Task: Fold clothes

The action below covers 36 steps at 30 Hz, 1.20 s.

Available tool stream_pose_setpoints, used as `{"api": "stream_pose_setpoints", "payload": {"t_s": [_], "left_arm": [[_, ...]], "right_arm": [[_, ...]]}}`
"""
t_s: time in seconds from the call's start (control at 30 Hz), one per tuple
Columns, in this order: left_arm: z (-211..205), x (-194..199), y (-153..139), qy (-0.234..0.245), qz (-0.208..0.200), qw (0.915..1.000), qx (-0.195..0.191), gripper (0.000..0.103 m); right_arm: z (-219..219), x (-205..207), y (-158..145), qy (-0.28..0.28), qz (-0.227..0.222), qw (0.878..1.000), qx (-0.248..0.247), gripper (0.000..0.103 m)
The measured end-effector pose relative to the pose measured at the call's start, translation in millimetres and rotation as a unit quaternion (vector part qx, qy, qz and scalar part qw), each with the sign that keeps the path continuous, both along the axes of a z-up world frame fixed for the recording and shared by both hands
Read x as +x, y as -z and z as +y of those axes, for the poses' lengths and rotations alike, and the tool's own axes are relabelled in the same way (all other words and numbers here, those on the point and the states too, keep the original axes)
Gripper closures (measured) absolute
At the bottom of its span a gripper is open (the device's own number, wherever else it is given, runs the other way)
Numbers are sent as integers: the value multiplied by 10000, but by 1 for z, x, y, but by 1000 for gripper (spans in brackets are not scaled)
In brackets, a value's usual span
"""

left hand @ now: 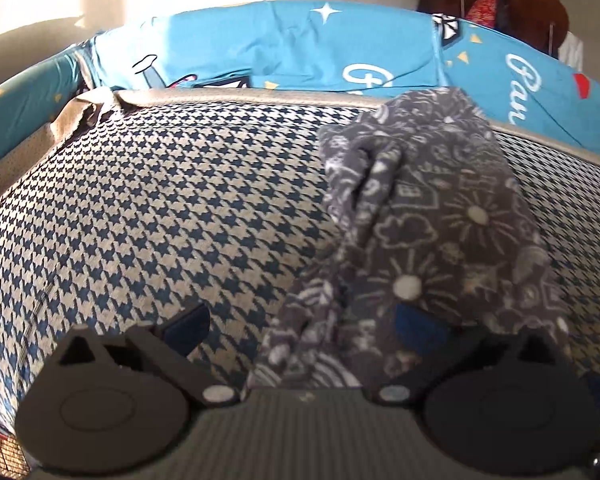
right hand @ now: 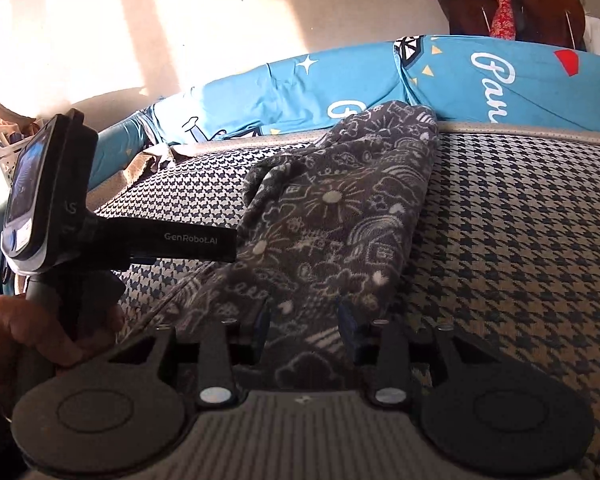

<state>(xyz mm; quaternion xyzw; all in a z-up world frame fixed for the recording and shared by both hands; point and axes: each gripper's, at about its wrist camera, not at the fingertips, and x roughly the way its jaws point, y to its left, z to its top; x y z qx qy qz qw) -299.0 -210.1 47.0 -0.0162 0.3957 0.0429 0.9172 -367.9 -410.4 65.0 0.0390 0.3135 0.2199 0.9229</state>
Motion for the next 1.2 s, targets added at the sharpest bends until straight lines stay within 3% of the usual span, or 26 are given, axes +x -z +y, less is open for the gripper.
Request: {"api": "stream_pose_setpoints", "payload": {"t_s": [0.37,0.67,0.87,1.2], "left_arm": [[-11,-17,11,144,155,9998,-58,0],[-8,-18,24,38,314,9991,-293,0],[-10,-20,23,36,289,9994,-211,0],[-10,-20,23,31,289,9993,-216,0]], "right_arm": [[3,-16,15,-64,252,9994,-245,58],[-6,-9,32,261,659,9975,-47,50],[2,-14,33,182,443,9982,-358,50],[2,-13,33,181,474,9981,-339,49]]}}
